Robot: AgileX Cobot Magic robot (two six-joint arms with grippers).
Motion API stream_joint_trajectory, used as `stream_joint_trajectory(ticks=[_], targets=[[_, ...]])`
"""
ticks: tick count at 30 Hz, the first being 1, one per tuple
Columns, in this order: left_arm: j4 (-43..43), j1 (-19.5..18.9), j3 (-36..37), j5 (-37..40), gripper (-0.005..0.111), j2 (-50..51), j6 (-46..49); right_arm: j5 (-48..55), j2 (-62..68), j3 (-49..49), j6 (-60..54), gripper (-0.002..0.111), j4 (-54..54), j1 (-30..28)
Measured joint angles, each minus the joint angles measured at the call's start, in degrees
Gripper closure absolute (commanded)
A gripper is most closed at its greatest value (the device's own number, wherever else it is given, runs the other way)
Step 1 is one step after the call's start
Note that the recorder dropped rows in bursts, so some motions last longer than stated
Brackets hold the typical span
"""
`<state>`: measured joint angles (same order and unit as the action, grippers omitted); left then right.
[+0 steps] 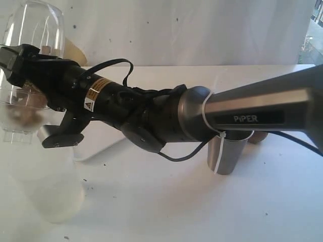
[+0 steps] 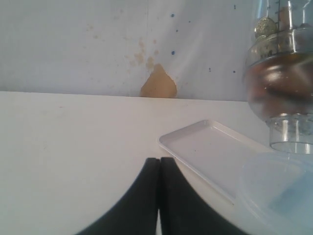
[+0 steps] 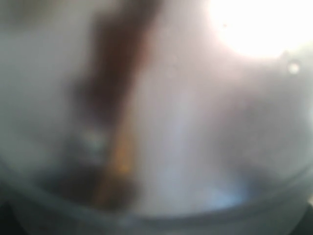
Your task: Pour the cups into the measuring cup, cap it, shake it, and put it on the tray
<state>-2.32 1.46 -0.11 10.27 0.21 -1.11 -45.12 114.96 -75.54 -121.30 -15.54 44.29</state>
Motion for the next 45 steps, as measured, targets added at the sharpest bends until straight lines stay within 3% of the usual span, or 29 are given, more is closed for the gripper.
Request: stream_joint_trajectory(ticks=[16, 23, 32, 41, 45], targets=[[0.00, 0.00, 0.00, 0.00, 0.106, 0.00, 0.00, -0.08, 0.03, 1.48, 0.00, 0.108, -1.01, 0.00], [0.00, 0.00, 0.00, 0.00, 0.106, 0.00, 0.00, -6.58, 0.13, 1.48, 0.00, 0.108, 4.26, 0.00], [0.00, 0.00, 0.00, 0.00, 0.106, 0.00, 0.00, 0.70, 0.33, 2.41, 0.00, 0.108, -1.14, -0.24], [0.00, 0.00, 0.00, 0.00, 0.106, 0.00, 0.00, -0.17, 0.33, 2.41, 0.00, 0.108, 3.84, -0.24], [0.00, 0.00, 0.00, 0.00, 0.106, 0.00, 0.00, -4.09, 0.33, 2.41, 2.67, 0.108, 13.57, -0.24]])
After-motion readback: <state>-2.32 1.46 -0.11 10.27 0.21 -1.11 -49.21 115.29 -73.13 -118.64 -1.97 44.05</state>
